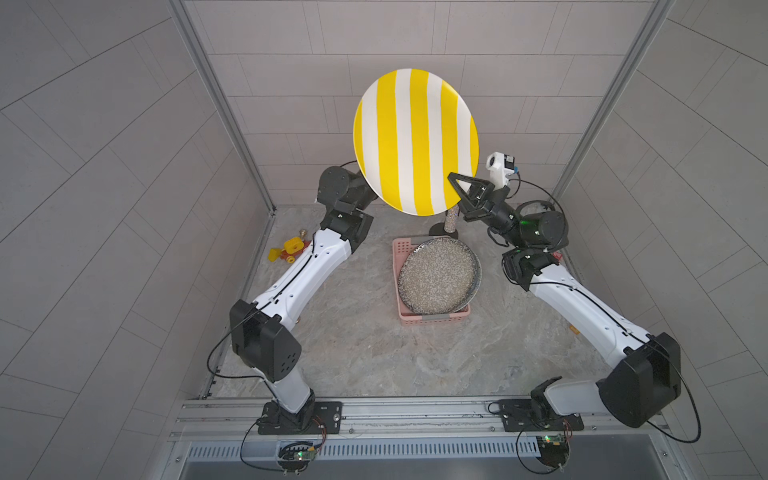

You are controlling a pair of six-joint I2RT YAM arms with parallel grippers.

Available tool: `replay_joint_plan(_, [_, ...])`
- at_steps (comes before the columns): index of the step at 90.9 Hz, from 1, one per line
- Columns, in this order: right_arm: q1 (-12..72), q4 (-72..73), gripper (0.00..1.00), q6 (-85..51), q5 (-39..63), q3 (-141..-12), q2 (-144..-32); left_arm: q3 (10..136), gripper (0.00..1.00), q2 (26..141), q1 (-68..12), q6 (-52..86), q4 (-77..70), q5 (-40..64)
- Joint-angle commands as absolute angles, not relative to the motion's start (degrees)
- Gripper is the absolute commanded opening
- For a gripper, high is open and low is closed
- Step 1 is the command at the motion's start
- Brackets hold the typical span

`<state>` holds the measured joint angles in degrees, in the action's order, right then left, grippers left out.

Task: Wipe the wet plate dry
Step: Wipe the plate with towel.

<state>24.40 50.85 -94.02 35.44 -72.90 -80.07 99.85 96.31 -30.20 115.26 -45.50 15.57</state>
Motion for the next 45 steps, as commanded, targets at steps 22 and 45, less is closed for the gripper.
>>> replay_joint_plan(22, [10.84, 46.06, 0.00, -93.02, 28.42, -84.44, -85.89, 88.85, 0.00, 85.69, -30.74, 110.69, -47.62, 24.21])
replay_joint_plan(45, [5.18, 17.19, 0.00, -74.01, 29.96, -73.41, -73.02, 102.69, 0.00, 75.38, -29.29, 52.58, 19.40, 25.20])
